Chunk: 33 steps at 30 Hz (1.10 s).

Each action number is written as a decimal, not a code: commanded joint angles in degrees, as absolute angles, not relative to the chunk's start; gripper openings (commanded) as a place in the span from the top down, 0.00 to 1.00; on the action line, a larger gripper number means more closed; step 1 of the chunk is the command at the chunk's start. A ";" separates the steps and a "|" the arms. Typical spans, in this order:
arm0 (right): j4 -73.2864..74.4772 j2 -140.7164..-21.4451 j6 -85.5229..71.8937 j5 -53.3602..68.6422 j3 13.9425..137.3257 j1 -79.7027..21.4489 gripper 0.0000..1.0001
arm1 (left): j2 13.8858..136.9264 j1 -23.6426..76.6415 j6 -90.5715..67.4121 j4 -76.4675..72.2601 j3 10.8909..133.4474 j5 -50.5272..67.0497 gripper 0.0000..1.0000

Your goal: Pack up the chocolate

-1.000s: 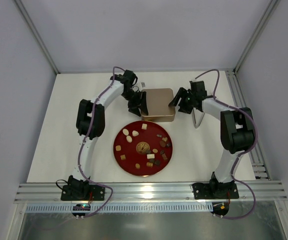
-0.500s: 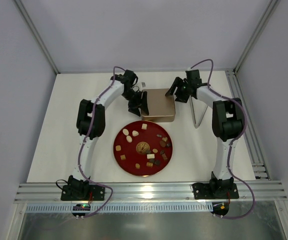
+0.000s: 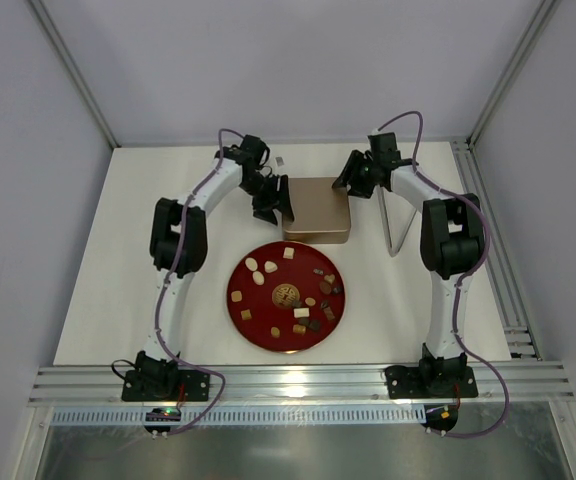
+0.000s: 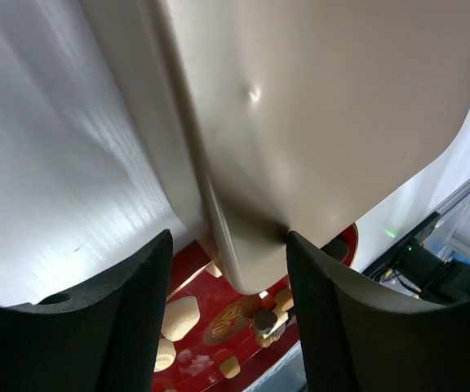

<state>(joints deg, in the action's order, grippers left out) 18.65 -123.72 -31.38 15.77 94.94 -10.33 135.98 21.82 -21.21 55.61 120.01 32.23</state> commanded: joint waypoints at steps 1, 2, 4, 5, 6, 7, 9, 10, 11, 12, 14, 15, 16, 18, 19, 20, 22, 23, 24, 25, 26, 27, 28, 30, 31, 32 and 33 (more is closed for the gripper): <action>24.26 -125.33 -27.60 10.99 94.22 -10.02 0.44 | 132.72 20.57 -24.16 50.81 121.02 30.50 0.42; 24.17 -125.25 -27.60 10.99 94.13 -10.02 0.44 | 132.54 20.31 -24.78 49.84 120.94 30.24 0.42; 24.26 -125.16 -27.16 11.34 94.04 -10.02 0.44 | 132.36 19.43 -26.27 48.09 121.03 29.36 0.42; 24.00 -125.07 -27.07 11.69 93.87 -10.02 0.44 | 132.45 19.08 -27.85 45.90 121.11 29.36 0.41; 23.91 -124.81 -26.98 11.95 93.69 -9.93 0.44 | 132.71 18.72 -28.73 45.10 121.11 29.09 0.42; 23.73 -124.80 -26.81 12.13 93.43 -10.02 0.43 | 133.93 18.11 -29.44 44.48 121.90 28.92 0.41; 23.73 -124.63 -26.72 12.57 93.17 -9.93 0.42 | 135.69 17.93 -30.67 44.12 123.57 28.83 0.42; 23.90 -124.72 -26.46 12.74 93.16 -10.02 0.41 | 137.10 17.67 -30.93 44.03 124.97 28.31 0.42; 23.99 -124.63 -26.37 12.83 93.08 -10.02 0.41 | 137.89 17.67 -31.55 43.95 125.68 27.95 0.42; 23.82 -124.54 -26.37 13.01 92.90 -10.02 0.41 | 138.42 17.67 -31.81 43.95 126.21 27.78 0.43; 23.82 -124.37 -26.45 13.44 92.73 -10.02 0.41 | 140.27 17.58 -32.69 43.77 127.96 26.81 0.43; 23.82 -124.37 -26.37 13.62 92.81 -10.02 0.41 | 140.71 17.58 -33.04 43.60 128.40 26.37 0.43; 23.82 -124.19 -26.28 13.80 92.81 -10.02 0.40 | 141.23 17.49 -33.39 43.33 128.67 26.19 0.43; 23.99 -124.19 -26.10 13.80 92.99 -10.11 0.40 | 142.20 17.31 -34.45 43.24 129.28 24.62 0.44; 24.08 -124.19 -26.02 13.80 93.08 -10.28 0.40 | 142.38 17.14 -34.63 43.16 129.29 24.00 0.46; 24.26 -124.19 -25.93 13.71 93.16 -10.28 0.41 | 142.90 17.05 -34.80 43.15 129.29 23.65 0.46; 24.52 -124.10 -25.84 13.62 93.34 -10.37 0.40 | 143.17 16.96 -34.89 43.68 129.29 22.59 0.46; 24.61 -124.10 -25.67 13.45 93.34 -10.46 0.40 | 143.61 17.05 -34.98 43.86 129.29 22.15 0.47; 24.87 -124.01 -25.66 13.45 93.25 -10.46 0.41 | 143.79 17.05 -34.89 44.21 129.29 21.10 0.48; 24.79 -124.01 -25.58 13.36 93.16 -10.46 0.41 | 144.05 17.05 -34.63 45.08 129.20 20.66 0.48; 24.87 -124.01 -25.58 13.27 93.16 -10.55 0.40 | 144.23 17.05 -34.45 45.44 129.20 20.05 0.48; 24.96 -124.10 -25.40 13.10 93.25 -10.72 0.40 | 144.58 16.96 -34.28 45.79 129.20 18.82 0.48; 24.96 -124.19 -25.40 13.01 93.34 -10.72 0.41 | 144.75 17.05 -34.28 46.66 129.20 18.20 0.49; 25.05 -124.36 -25.31 13.01 93.51 -10.81 0.40 | 145.19 16.96 -34.10 47.20 128.85 17.06 0.50; 25.31 -124.45 -25.40 12.92 93.69 -10.81 0.41 | 145.20 17.05 -34.01 47.20 128.50 16.44 0.50; 25.75 -124.63 -25.40 12.83 94.13 -10.90 0.41 | 145.28 16.96 -33.93 47.11 128.24 16.35 0.50; 26.01 -124.89 -25.14 12.66 94.48 -10.90 0.41 | 145.28 17.05 -33.93 47.02 127.36 16.26 0.51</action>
<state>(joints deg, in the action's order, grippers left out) 18.59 -123.72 -28.53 16.62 94.83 -10.44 141.91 17.45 -35.68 43.92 128.84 24.71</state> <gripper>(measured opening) 0.597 0.498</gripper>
